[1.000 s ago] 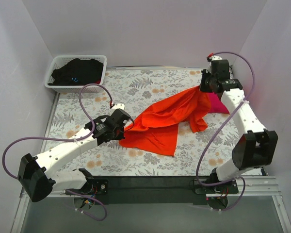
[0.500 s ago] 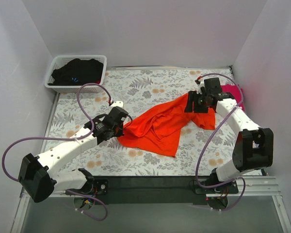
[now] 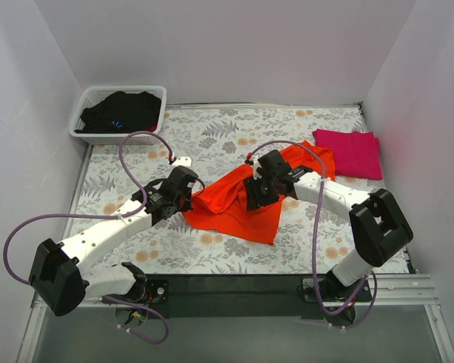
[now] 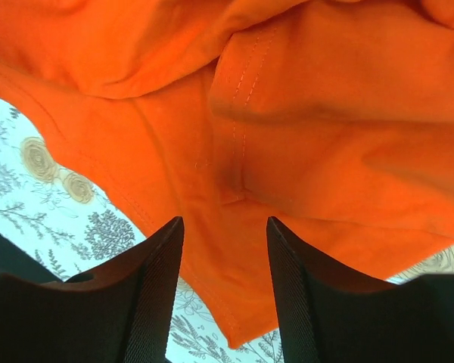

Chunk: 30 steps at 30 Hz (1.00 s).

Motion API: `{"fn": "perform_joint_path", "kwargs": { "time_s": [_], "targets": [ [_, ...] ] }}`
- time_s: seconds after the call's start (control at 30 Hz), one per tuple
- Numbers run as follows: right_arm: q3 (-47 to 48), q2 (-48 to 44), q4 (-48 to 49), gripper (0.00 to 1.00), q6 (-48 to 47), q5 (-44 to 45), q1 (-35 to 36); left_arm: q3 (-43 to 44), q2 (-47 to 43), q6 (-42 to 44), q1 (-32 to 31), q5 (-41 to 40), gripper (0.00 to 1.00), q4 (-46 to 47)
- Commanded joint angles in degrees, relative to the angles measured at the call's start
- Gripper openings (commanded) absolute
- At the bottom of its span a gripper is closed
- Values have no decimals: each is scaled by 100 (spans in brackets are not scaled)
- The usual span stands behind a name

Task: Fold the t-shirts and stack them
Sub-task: Move the tshirt to the center of the board, then flatten the tshirt out

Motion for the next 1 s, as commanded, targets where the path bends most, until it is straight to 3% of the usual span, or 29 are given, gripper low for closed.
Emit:
{"fn": "perform_joint_path", "kwargs": {
  "time_s": [0.0, 0.47, 0.7, 0.97],
  "targets": [
    [330, 325, 242, 46, -79, 430, 141, -62, -121, 9, 35, -3, 0, 186],
    [779, 1142, -258, 45, -352, 1272, 783, -186, -165, 18, 43, 50, 0, 239],
    [761, 1073, -461, 37, -484, 1994, 783, -194, -191, 35, 52, 24, 0, 212],
    [726, 915, -566, 28, -589, 2162, 783, -194, -165, 44, 61, 42, 0, 195]
  ]
}}
